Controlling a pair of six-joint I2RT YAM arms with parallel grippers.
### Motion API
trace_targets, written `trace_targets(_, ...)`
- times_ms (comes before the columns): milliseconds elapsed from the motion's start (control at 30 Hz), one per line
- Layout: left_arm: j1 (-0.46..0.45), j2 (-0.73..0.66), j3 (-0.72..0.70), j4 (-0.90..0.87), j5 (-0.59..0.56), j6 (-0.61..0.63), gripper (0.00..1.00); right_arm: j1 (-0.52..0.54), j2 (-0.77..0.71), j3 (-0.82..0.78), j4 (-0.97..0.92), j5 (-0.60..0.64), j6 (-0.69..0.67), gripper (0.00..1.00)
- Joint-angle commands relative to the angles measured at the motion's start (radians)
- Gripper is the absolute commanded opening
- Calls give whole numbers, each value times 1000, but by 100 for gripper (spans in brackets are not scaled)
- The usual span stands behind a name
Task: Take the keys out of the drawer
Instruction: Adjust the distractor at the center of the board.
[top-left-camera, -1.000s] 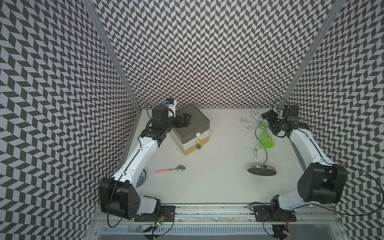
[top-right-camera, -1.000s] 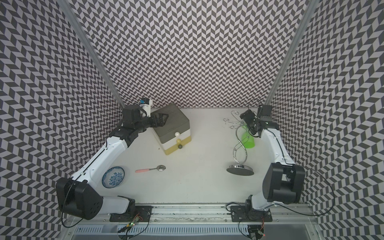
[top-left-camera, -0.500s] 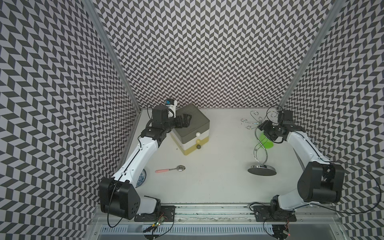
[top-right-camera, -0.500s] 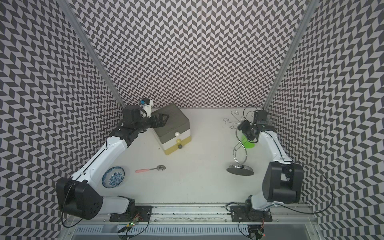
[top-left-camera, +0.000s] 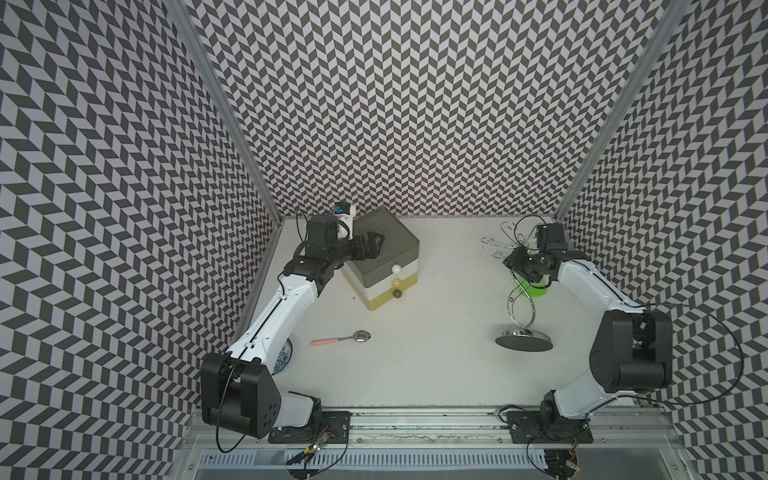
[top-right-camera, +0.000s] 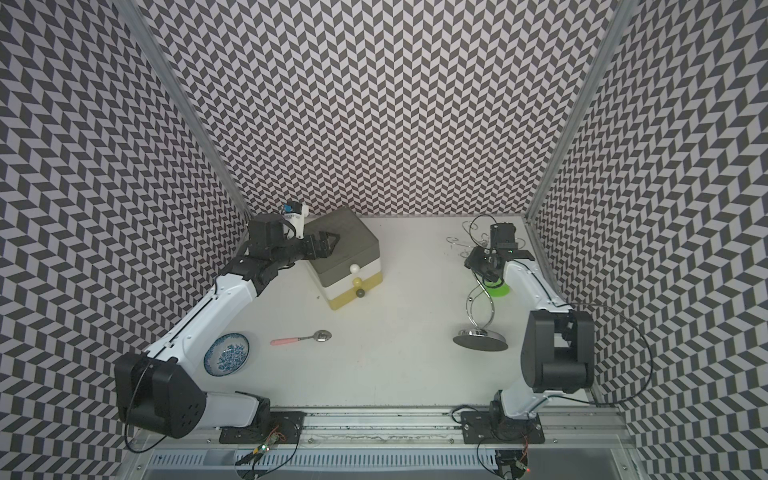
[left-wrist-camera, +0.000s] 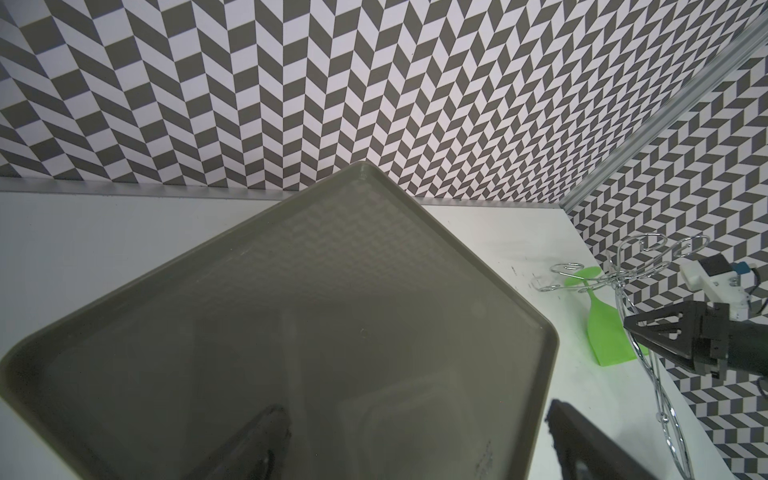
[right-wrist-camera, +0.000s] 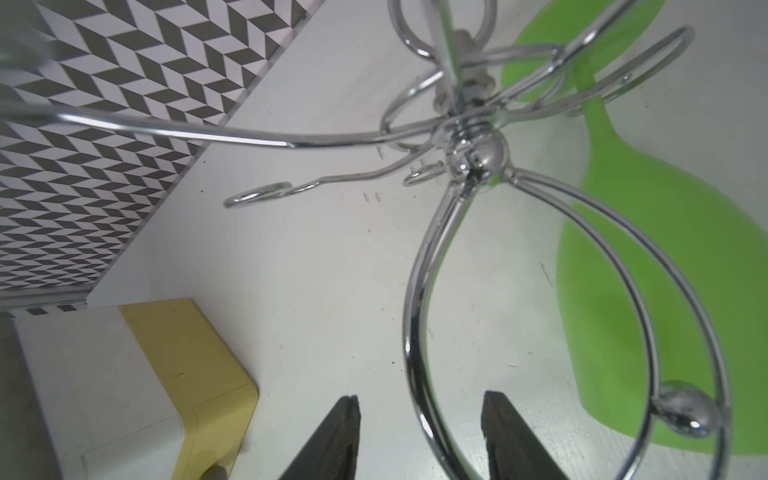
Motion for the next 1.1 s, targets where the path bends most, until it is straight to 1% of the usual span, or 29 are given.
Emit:
trace_targets(0, 9, -11, -16, -3, 18, 5, 100, 8, 18, -5, 63, 53, -36, 51)
trace_targets(67, 11, -8, -21, -2, 20, 2, 100, 14, 33, -10, 81, 61, -49, 49)
trace_targets(133, 14, 0, -25, 8, 30, -8, 100, 17, 47, -21, 116, 52, -57, 44)
trace_targets(233, 19, 20, -12, -8, 50, -9, 100, 19, 70, -18, 152, 61, -79, 33)
trace_targets(300, 20, 14, -24, -1, 43, -10, 100, 22, 59, -28, 190, 82, -95, 29)
trace_targets(467, 22, -7, -73, 12, 47, -24, 100, 22, 34, -21, 244, 105, -135, 15)
trace_targets(533, 22, -14, -93, 26, 54, -37, 100, 22, 16, -36, 279, 114, -142, 9)
trace_targets(600, 22, -14, -100, 33, 59, -47, 100, 24, -8, -46, 305, 127, -151, 0)
trace_targets(733, 20, -11, -99, 52, 81, -65, 100, 28, -51, -60, 357, 156, -174, 0)
trace_targets(833, 20, -5, -99, 63, 99, -78, 100, 37, -107, -109, 443, 186, -195, 0)
trace_targets(933, 16, -5, -107, 81, 114, -98, 100, 72, -201, -206, 600, 255, -255, 0)
trace_targets(1067, 5, -7, -114, 108, 125, -107, 100, 97, -315, -346, 859, 271, -318, 0)
